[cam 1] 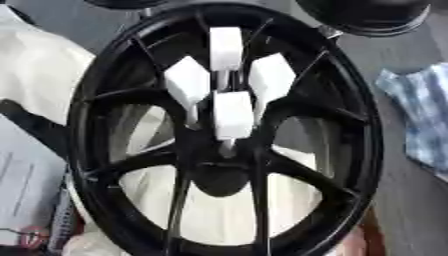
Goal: Pull the pin out of the wheel hub.
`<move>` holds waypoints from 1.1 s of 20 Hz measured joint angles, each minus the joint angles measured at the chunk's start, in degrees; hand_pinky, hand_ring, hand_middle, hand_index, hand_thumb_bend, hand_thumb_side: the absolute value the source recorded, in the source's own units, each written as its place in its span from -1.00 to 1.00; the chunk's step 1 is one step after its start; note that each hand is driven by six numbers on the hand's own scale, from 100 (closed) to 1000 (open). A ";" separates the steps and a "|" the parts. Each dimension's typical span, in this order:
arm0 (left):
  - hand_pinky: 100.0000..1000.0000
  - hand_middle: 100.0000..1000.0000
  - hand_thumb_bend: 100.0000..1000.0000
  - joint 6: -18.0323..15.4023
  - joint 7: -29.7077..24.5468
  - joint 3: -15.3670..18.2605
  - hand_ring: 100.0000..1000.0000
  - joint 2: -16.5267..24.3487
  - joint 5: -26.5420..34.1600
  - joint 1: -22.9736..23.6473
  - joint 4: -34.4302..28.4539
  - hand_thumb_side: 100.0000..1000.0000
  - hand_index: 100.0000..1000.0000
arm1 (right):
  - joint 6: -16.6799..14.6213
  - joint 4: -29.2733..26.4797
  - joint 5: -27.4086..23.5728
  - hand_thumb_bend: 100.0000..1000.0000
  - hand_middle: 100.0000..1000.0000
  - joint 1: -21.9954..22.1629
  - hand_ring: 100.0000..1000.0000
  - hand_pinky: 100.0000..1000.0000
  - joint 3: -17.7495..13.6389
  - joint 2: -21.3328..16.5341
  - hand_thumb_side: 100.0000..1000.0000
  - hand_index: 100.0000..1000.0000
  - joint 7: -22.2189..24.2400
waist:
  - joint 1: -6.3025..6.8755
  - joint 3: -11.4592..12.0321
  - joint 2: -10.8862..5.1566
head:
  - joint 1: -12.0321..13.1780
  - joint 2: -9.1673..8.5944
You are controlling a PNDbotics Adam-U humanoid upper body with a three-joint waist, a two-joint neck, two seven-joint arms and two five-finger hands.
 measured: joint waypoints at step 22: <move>0.27 0.07 -1.00 0.66 -0.45 -0.41 0.48 1.09 -0.27 1.53 0.00 0.36 0.50 | -9.83 -0.13 22.29 -1.00 0.45 -0.41 0.69 0.75 0.16 -35.58 -0.71 0.59 20.65 | -1.13 -0.99 -2.12 | 0.91 2.28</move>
